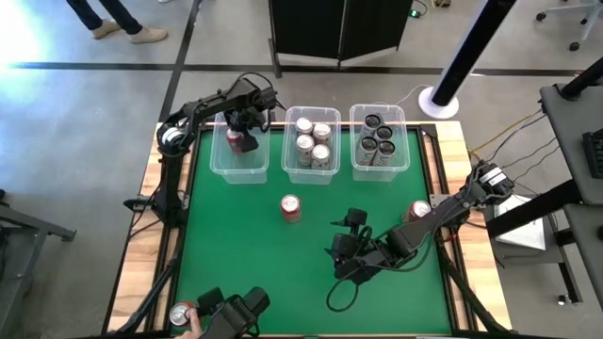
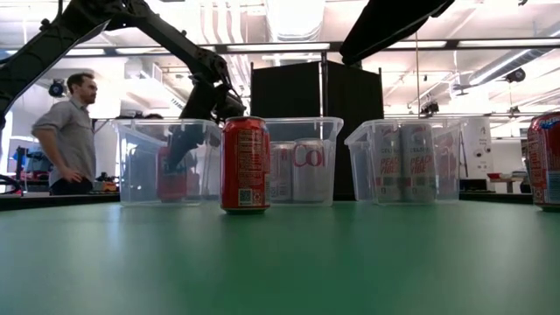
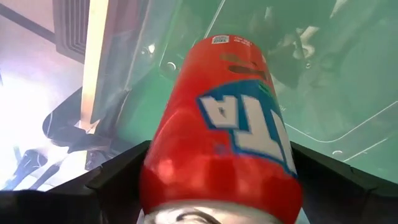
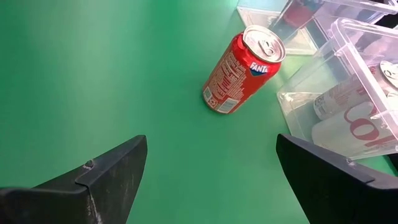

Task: Sort soda cans
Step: Put the top left orange soda can into the left transparent bin

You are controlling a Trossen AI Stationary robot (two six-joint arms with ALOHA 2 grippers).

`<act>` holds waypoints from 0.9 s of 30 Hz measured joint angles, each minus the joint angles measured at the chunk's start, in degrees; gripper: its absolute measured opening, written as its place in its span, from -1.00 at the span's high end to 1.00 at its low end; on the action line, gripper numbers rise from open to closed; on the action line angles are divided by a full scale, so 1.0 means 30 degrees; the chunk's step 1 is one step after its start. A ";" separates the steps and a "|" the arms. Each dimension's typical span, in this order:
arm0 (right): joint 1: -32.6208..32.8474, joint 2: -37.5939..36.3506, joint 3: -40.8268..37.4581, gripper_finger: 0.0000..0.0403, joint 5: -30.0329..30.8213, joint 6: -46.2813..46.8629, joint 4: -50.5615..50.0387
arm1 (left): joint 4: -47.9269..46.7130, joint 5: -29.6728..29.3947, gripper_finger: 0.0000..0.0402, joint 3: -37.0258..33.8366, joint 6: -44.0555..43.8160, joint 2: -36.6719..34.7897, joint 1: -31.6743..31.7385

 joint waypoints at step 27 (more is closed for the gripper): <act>-0.0002 -0.0021 0.0007 -0.83 0.1019 0.0146 -0.0015 | -0.1866 0.1044 -0.79 0.2167 -0.0740 -0.1204 -0.0497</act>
